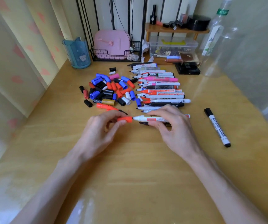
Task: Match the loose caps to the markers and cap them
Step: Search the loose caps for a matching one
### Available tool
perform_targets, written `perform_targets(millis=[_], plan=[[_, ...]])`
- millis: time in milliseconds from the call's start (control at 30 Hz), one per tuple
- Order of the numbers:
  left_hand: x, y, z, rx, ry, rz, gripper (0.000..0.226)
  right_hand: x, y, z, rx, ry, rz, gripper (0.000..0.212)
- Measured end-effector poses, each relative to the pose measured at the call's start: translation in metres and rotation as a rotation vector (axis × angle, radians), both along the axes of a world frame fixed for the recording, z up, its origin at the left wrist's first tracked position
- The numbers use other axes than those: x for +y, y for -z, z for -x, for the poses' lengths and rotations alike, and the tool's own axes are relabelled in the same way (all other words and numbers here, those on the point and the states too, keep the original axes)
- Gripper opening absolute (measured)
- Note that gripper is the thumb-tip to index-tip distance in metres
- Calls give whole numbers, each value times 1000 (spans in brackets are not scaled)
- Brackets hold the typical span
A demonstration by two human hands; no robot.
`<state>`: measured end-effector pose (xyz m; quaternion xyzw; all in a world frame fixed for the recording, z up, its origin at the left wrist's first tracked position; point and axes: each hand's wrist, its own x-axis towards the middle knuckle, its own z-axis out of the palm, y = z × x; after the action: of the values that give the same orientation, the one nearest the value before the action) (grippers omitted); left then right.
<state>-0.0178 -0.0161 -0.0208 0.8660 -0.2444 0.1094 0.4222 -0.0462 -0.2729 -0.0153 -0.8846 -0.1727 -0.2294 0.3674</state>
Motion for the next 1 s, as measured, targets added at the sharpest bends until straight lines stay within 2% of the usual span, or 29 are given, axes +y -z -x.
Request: perform_targets(millis=[133,233,400,500,567,633,900,1000], plan=[[20,-4,-7,-37,-58,-73,13,-6,-2,-4,-3,86,-11,22],[19,1,-8,-95,-50,-188,18,0,0,-2,-16,101,29,23],[21,9,-11,-110,-55,-246,29,3,-1,0,-11,114,47,23],[24,8,-12,-75,-81,-204,34,3,0,1,-8,116,55,23],[28,6,-13,-46,-125,-146,27,3,0,1,-7,111,54,24],[31,6,-16,-51,-188,-183,13,3,0,1,-8,104,50,25],[30,15,-19,-16,-234,-287,17,2,4,0,-9,94,28,24],[30,12,-19,-44,-260,-197,13,2,4,0,-7,91,21,24]])
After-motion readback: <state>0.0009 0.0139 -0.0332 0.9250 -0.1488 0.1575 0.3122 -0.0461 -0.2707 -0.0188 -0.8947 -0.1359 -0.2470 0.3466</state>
